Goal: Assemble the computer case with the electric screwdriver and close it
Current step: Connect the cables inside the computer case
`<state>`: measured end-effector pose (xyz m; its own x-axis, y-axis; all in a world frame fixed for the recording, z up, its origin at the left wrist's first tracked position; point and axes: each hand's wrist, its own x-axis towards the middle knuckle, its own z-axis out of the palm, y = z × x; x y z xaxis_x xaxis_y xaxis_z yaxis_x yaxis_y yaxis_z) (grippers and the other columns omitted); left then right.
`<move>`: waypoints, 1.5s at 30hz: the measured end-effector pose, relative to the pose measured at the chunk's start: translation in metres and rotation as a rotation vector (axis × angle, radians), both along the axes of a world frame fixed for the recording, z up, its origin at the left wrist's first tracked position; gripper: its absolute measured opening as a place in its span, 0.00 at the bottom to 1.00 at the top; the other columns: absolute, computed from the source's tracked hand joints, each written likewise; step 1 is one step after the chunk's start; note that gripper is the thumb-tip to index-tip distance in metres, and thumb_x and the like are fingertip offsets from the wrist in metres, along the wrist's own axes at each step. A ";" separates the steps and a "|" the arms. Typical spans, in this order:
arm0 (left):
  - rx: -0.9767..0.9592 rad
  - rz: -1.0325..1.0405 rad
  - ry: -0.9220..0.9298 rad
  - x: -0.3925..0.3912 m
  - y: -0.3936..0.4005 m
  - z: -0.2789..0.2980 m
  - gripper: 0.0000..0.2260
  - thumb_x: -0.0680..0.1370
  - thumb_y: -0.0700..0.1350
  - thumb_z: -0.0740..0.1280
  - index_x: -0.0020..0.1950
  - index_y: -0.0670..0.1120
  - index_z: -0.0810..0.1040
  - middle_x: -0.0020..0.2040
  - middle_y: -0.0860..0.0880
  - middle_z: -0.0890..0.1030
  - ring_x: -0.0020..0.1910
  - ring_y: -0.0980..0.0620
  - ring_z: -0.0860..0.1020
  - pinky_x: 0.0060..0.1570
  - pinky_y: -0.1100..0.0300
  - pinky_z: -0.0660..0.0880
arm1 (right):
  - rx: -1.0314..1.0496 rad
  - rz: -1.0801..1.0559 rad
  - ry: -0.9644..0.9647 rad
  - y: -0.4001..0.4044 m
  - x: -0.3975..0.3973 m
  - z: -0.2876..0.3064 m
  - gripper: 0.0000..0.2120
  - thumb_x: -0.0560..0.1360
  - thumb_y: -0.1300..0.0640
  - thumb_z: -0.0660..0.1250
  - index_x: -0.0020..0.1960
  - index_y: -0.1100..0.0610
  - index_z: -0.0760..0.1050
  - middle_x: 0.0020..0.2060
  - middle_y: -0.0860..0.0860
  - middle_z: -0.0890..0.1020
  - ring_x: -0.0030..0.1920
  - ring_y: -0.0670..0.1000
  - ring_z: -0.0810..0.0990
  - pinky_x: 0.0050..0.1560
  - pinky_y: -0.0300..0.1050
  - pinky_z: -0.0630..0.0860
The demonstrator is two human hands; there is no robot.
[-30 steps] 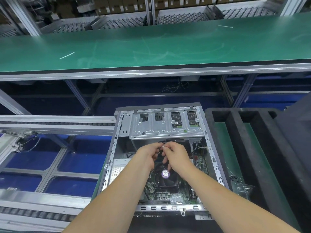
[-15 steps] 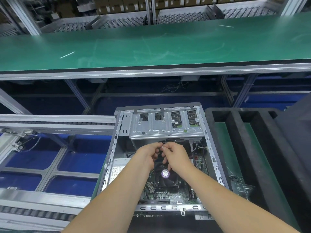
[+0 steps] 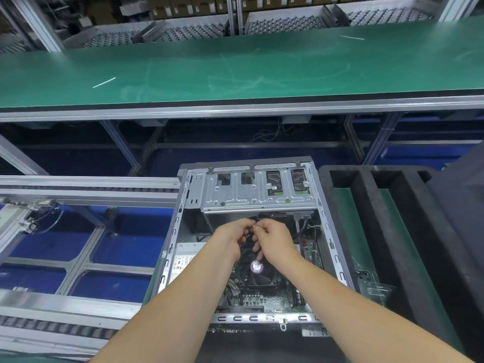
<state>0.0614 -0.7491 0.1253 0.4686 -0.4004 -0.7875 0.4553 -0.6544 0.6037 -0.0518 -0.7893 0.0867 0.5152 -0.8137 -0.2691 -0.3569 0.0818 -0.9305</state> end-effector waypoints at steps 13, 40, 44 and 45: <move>-0.040 0.018 0.025 0.001 0.001 0.001 0.16 0.78 0.45 0.72 0.31 0.47 0.74 0.30 0.52 0.73 0.26 0.57 0.66 0.15 0.70 0.61 | 0.001 0.020 -0.040 0.001 -0.001 0.006 0.09 0.85 0.63 0.62 0.51 0.57 0.80 0.40 0.55 0.80 0.30 0.47 0.79 0.23 0.42 0.76; -0.045 -0.008 -0.007 -0.002 0.003 0.001 0.16 0.78 0.46 0.72 0.32 0.47 0.74 0.30 0.52 0.72 0.28 0.56 0.66 0.27 0.63 0.64 | -0.016 0.016 -0.012 -0.001 0.002 -0.003 0.11 0.85 0.62 0.62 0.47 0.53 0.79 0.38 0.55 0.80 0.26 0.44 0.78 0.22 0.40 0.74; -0.048 0.001 -0.003 -0.001 0.003 -0.001 0.17 0.78 0.46 0.72 0.31 0.47 0.74 0.29 0.52 0.72 0.27 0.56 0.66 0.29 0.62 0.63 | -0.007 0.021 -0.008 -0.001 0.002 -0.002 0.09 0.85 0.62 0.62 0.50 0.55 0.80 0.39 0.54 0.81 0.28 0.47 0.80 0.23 0.41 0.75; -0.049 0.001 -0.001 0.000 0.003 -0.001 0.17 0.78 0.46 0.72 0.31 0.47 0.74 0.28 0.52 0.73 0.27 0.56 0.67 0.29 0.61 0.63 | -0.004 0.019 -0.010 -0.001 0.002 -0.002 0.09 0.85 0.62 0.63 0.50 0.55 0.80 0.39 0.54 0.81 0.29 0.48 0.80 0.23 0.41 0.75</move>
